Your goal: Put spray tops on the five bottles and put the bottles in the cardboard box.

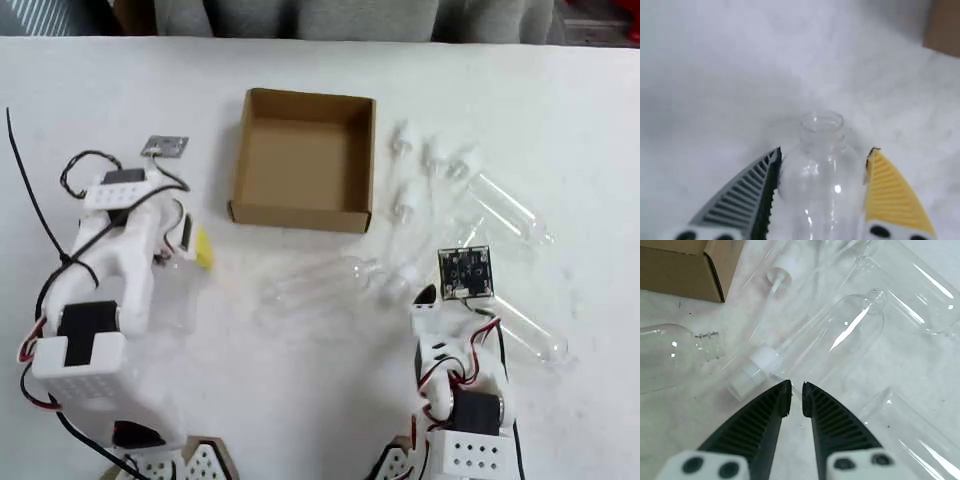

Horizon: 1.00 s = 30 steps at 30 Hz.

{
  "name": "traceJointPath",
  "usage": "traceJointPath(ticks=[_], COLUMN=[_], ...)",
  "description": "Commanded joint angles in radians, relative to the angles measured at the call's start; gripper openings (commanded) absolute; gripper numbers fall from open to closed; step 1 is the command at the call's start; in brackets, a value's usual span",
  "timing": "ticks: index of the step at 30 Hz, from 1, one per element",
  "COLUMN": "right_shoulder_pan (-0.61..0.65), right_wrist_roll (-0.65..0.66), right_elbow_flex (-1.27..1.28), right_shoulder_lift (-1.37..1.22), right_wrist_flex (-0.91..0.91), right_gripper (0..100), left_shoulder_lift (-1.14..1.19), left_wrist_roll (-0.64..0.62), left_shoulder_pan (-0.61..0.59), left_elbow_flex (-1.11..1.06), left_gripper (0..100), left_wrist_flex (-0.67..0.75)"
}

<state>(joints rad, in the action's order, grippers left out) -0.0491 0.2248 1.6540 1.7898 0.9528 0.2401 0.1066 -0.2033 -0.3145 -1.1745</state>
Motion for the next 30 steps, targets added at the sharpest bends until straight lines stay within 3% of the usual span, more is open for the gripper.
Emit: traceJointPath(ticks=[1,15,25,30], right_shoulder_pan=[-0.005,-0.004,-0.004,-0.004], right_wrist_roll=[0.011,0.072,0.074,0.077], right_elbow_flex=[-0.008,-0.008,-0.006,-0.006], right_shoulder_lift=[0.007,0.007,0.007,0.007], right_wrist_flex=[-0.022,-0.022,-0.022,-0.022], right_gripper=[3.4,3.1,3.1,3.1], left_shoulder_lift=[-0.010,-0.008,-0.002,-0.001], left_wrist_roll=[0.008,0.011,0.002,0.035], left_shoulder_pan=[-0.015,-0.015,-0.047,-0.048], left_elbow_flex=[0.060,0.052,0.147,0.160], left_gripper=[28,35,35,35], left_wrist_flex=[-0.017,-0.018,-0.152,-0.153])
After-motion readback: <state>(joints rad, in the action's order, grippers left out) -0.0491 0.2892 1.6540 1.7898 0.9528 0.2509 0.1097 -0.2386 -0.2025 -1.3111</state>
